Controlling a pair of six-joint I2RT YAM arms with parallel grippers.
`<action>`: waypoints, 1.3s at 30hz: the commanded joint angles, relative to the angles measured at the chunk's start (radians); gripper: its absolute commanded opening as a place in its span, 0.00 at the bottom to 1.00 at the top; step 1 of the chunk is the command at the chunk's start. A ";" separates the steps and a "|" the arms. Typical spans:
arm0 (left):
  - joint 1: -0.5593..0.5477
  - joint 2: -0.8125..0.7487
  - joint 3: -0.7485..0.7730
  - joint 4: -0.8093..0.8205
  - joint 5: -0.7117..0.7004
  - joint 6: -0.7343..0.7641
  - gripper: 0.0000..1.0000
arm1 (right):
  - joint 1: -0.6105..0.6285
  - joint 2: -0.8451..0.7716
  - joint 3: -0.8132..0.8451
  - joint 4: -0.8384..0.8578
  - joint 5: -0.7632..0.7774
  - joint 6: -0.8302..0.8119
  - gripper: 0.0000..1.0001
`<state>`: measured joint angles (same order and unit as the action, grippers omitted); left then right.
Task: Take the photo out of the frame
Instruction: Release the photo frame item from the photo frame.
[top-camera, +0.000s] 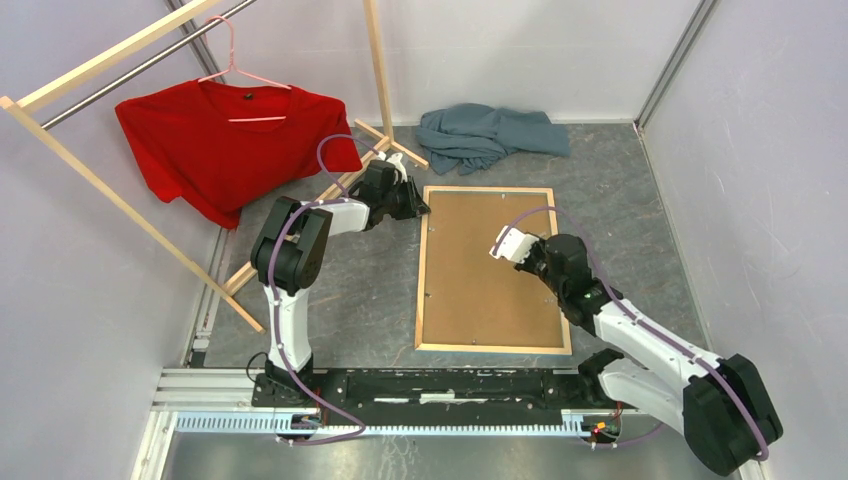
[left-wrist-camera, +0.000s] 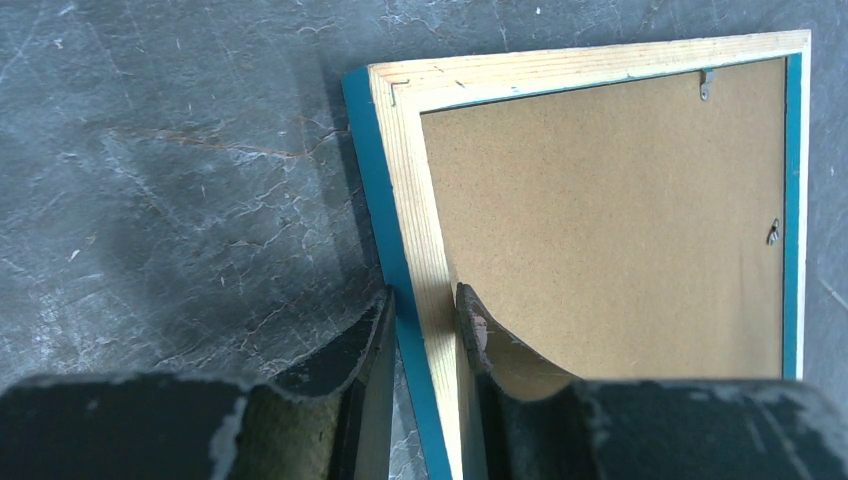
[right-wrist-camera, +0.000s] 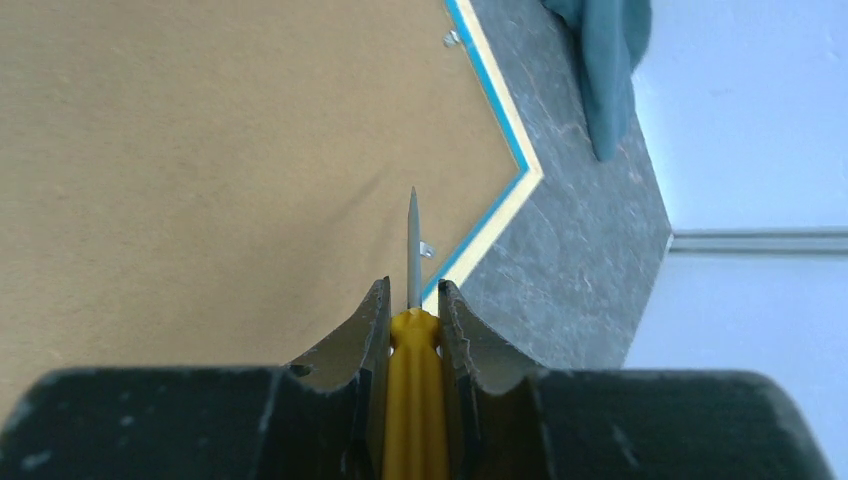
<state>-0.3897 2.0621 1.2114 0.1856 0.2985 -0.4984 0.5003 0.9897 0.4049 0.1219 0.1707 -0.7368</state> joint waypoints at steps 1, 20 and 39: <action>0.005 0.003 0.005 -0.072 0.008 0.026 0.08 | 0.005 -0.012 0.029 -0.030 -0.161 0.022 0.00; 0.030 0.041 0.014 -0.028 0.162 0.015 0.27 | 0.141 0.451 0.521 -0.081 -0.372 0.179 0.00; 0.039 0.042 -0.012 0.008 0.181 -0.024 0.30 | 0.227 0.644 0.599 -0.069 -0.322 0.238 0.00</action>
<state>-0.3504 2.0846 1.2171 0.2047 0.4480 -0.4988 0.7116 1.6207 1.0237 -0.0101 -0.1699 -0.5243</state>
